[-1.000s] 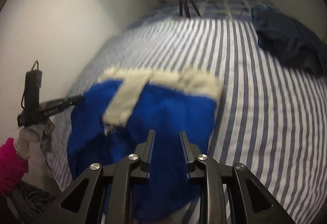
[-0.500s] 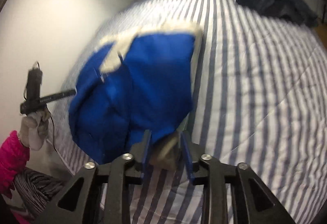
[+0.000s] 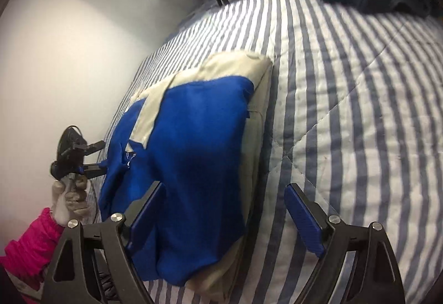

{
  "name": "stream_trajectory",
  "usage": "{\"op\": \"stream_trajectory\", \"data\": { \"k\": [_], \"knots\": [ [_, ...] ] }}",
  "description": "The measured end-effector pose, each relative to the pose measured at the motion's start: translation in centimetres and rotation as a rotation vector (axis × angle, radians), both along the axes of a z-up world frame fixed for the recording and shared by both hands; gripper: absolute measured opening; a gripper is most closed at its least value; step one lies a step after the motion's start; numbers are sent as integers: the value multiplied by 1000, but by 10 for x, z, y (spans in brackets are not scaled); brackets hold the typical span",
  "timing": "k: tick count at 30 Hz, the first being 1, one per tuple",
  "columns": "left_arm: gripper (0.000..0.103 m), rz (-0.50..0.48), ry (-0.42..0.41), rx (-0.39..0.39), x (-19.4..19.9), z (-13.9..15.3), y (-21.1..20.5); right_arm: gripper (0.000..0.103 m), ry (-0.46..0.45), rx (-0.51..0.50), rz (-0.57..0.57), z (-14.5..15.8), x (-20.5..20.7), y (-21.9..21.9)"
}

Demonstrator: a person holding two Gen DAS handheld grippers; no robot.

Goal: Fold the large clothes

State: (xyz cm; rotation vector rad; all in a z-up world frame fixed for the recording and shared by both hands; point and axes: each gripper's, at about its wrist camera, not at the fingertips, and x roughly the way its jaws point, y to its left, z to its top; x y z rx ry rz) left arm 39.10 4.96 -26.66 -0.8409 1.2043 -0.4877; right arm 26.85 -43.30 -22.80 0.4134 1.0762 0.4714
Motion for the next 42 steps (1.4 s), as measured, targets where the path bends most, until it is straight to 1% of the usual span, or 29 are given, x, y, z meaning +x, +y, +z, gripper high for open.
{"op": "stream_trajectory", "data": {
  "k": [1,3,5,7,9,10,13,15,16,17,18,21,24,28,31,36,39,42],
  "knots": [
    [69,-1,5,-1,2,-4,-4,89,15,16,2,-6,4,-1],
    [69,-11,-11,-18,5,-5,-9,88,44,40,1,-15,9,-1],
    [69,-36,-20,-25,7,-5,-14,88,36,70,2,-20,15,-1],
    [69,-43,-22,-39,14,-8,-21,83,34,117,13,-22,21,-1],
    [69,-54,-34,-31,21,-7,-31,66,51,170,18,-27,28,0],
    [69,-60,-36,-22,24,-6,-35,65,65,191,21,-31,33,2],
    [68,-71,-44,8,31,-5,-47,63,55,206,19,-32,41,11],
    [59,-76,-50,36,33,-3,-51,59,55,196,20,-31,45,18],
    [57,-77,-55,55,34,-2,-53,57,58,185,21,-31,47,22],
    [52,-80,-61,74,34,1,-56,52,58,174,22,-31,48,24],
    [48,-88,-73,112,33,5,-61,49,56,159,25,-28,43,25],
    [39,-108,-126,213,30,22,-76,41,41,86,37,-17,35,31],
    [33,-117,-171,290,29,37,-91,35,26,14,36,-5,29,41],
    [30,-123,-217,368,21,51,-107,31,-8,-100,48,16,24,63],
    [28,-140,-256,402,14,65,-117,29,-44,-188,51,35,17,82],
    [24,-169,-319,436,-2,90,-132,27,-99,-299,71,63,2,103],
    [23,-176,-336,440,-11,99,-141,27,-124,-344,75,80,-10,113],
    [21,-193,-354,440,-22,108,-148,27,-156,-419,79,91,-24,128]
  ]
}}
